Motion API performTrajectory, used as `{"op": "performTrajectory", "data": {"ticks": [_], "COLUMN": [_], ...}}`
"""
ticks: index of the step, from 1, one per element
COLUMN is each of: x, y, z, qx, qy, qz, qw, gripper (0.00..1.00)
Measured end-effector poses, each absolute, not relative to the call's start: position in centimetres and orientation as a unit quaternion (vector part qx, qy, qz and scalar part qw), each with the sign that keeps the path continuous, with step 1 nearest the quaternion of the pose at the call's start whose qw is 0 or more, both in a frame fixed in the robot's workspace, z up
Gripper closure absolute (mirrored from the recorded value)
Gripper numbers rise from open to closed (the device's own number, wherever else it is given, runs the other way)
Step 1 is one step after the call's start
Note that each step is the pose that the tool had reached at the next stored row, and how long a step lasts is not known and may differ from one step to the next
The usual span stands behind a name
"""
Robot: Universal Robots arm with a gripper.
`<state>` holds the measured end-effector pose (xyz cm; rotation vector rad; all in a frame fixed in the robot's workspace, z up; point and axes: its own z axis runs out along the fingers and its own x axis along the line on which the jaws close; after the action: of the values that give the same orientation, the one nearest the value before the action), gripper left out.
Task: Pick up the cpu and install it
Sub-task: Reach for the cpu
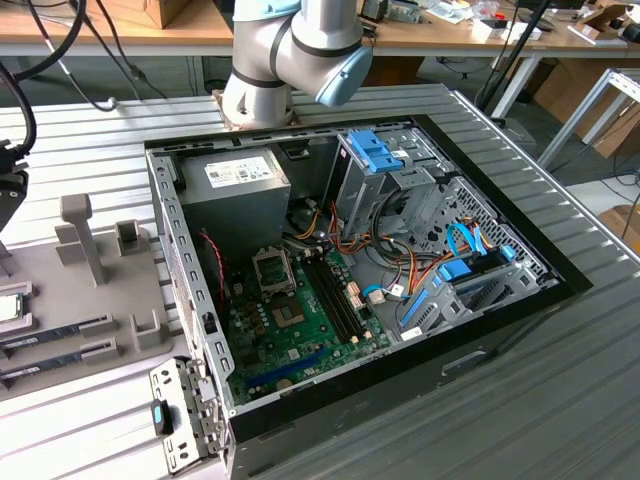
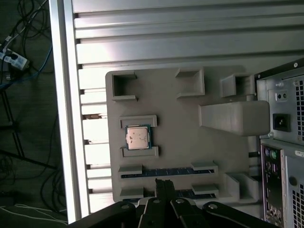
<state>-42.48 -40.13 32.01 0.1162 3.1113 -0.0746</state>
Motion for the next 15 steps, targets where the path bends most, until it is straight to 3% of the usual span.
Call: {"op": "performTrajectory", "data": {"ticks": [15], "x": [-42.5], "y": [-40.1], "z": [30.2], "qx": [0.037], "qy": [0.999], "qz": [-0.024], "qw": [0.014], "gripper": [0.89]}}
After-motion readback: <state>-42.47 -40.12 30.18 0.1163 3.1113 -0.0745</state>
